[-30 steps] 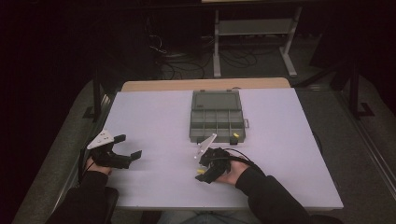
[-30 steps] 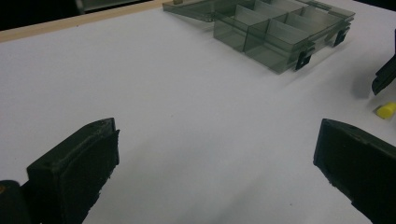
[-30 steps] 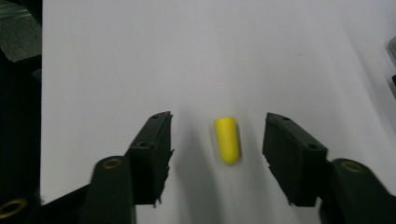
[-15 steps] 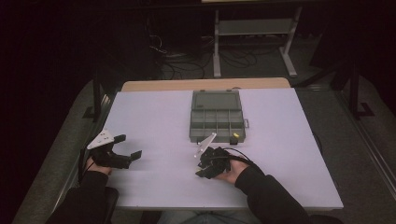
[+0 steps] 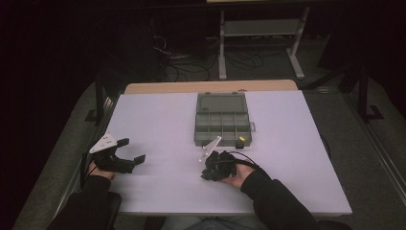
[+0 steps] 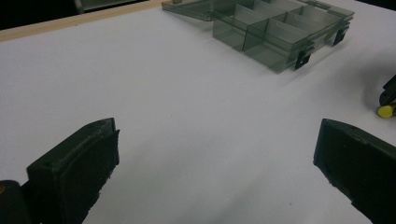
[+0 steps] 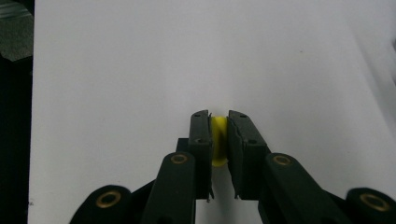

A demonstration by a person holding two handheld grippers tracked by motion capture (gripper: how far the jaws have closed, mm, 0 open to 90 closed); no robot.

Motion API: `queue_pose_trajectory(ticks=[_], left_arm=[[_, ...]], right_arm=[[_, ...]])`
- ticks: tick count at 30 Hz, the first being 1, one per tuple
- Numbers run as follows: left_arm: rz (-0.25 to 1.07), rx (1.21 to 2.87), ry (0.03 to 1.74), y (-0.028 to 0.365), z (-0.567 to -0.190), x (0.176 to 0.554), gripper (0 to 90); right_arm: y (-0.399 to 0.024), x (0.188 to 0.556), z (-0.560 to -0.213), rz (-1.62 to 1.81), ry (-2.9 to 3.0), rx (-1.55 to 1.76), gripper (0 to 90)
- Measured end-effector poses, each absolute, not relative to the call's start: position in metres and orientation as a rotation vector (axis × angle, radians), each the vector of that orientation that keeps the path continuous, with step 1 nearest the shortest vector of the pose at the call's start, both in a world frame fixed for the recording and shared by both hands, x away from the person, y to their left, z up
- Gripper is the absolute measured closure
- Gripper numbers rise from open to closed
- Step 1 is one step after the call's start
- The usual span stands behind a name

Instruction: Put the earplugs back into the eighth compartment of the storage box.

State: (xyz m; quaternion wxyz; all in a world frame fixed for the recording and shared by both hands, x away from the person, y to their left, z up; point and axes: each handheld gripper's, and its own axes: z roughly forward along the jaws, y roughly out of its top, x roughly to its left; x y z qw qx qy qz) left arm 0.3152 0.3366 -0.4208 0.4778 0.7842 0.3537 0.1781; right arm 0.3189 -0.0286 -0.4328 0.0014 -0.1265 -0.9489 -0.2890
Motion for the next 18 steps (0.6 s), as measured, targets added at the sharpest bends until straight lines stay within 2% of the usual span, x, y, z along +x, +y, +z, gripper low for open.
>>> queue_pose_trajectory(ticks=[18], left_arm=[[0.433,1.917,0.864,0.337,-0.421,0.315,0.0]], right_arm=[[-0.042,0.322,-0.416,-0.974,-2.966,-0.44,79.4]])
